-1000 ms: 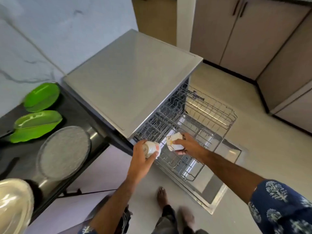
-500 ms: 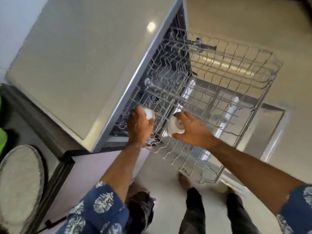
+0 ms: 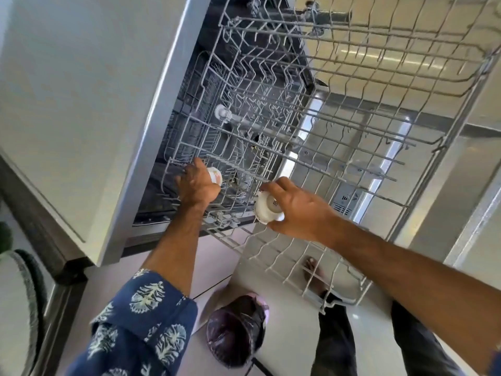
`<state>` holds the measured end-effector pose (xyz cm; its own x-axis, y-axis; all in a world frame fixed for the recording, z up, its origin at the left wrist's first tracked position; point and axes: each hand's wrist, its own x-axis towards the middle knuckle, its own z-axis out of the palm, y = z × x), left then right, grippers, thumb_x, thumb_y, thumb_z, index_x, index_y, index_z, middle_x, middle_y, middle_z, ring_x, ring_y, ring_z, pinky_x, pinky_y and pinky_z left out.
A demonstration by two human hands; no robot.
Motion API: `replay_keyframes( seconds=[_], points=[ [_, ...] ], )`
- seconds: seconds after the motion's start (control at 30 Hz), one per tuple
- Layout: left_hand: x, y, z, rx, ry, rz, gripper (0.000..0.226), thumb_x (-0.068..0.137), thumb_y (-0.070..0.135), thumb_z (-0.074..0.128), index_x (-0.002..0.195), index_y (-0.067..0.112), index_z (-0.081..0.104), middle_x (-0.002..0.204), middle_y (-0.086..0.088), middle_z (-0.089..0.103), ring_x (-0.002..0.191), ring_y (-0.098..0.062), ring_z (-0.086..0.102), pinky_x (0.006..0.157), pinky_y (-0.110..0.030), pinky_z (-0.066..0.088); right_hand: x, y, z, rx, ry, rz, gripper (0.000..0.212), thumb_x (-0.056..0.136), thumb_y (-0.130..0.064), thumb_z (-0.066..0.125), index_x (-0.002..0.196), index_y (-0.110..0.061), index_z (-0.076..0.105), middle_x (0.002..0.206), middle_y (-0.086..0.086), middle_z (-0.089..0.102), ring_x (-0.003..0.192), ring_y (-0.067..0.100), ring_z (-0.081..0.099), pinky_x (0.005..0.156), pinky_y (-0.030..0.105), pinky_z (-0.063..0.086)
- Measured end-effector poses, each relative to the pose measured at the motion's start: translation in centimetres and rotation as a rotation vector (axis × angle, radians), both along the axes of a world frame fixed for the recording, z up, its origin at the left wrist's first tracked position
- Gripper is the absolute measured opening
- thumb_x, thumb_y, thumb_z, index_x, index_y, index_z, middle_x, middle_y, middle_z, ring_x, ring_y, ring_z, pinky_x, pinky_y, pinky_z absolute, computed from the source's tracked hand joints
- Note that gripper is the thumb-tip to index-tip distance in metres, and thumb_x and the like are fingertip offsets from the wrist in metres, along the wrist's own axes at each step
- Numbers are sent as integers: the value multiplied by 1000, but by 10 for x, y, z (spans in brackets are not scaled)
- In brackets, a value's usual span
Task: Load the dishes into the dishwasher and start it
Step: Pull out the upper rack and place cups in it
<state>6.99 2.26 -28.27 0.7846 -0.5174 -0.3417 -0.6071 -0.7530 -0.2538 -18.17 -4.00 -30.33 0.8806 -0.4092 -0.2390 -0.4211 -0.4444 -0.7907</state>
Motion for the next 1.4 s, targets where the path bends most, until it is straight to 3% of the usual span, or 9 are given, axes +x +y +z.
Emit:
replay_keyframes(
  seconds=[0.23,0.47,0.6,0.73,0.83,0.93,1.1,1.27,1.4],
  points=[
    [15,1,4,123,-40,-91,82,71,14,87,139,17,41,130,-19,57,124,-37,52,110,-47,32,9,-8,-5,-31,-4,-8,83,78,-37,76,145,-30,28,127,-1,45,98,22,59,73,28,48],
    [12,1,5,170,-55,-122,96,71,22,89,148,17,33,133,-15,61,126,-35,55,120,-52,15,21,-2,-1,-101,15,41,86,79,-38,76,148,-29,26,128,0,46,103,23,59,86,36,53],
    [-12,20,25,18,6,-154,78,84,27,78,147,13,34,149,-15,45,138,-33,43,121,-56,5,37,-1,3,-80,-14,44,86,79,-38,77,148,-28,27,131,1,45,107,24,60,86,36,55],
    [-60,71,42,-261,-26,-271,52,95,24,56,143,13,42,149,-13,48,141,-30,42,122,-57,19,61,-4,9,-90,-42,80,86,79,-28,79,148,-36,29,134,3,39,113,23,54,85,30,52],
    [-95,109,37,-291,-18,-258,66,96,37,36,154,9,26,164,-18,20,154,-32,12,126,-53,8,89,-9,15,-145,-57,166,90,75,-19,81,149,-38,33,135,5,38,115,22,52,83,26,50],
    [-110,120,24,-318,14,-153,76,96,47,23,158,4,11,167,-19,-1,155,-32,-7,126,-50,5,124,-12,17,-303,-51,299,91,74,-20,82,150,-32,34,140,6,40,122,25,48,91,35,49],
    [-124,123,11,-526,52,-35,78,98,38,36,158,-2,3,166,-18,-11,155,-29,-12,126,-48,10,169,-3,14,-428,-33,454,89,74,-4,80,149,-19,34,138,6,49,123,27,48,104,38,43],
    [-132,127,6,-687,147,22,78,102,29,44,158,-1,-2,165,-16,-21,155,-24,-14,126,-47,7,185,4,0,-434,-19,525,85,74,2,78,145,-28,43,136,12,45,118,29,51,98,43,51],
    [-132,125,4,-711,162,42,79,100,25,46,158,0,-1,165,-15,-22,155,-24,-12,126,-48,8,182,4,-4,-344,-34,494,84,72,6,78,144,-25,46,138,13,38,117,27,49,99,38,50]
  ],
)
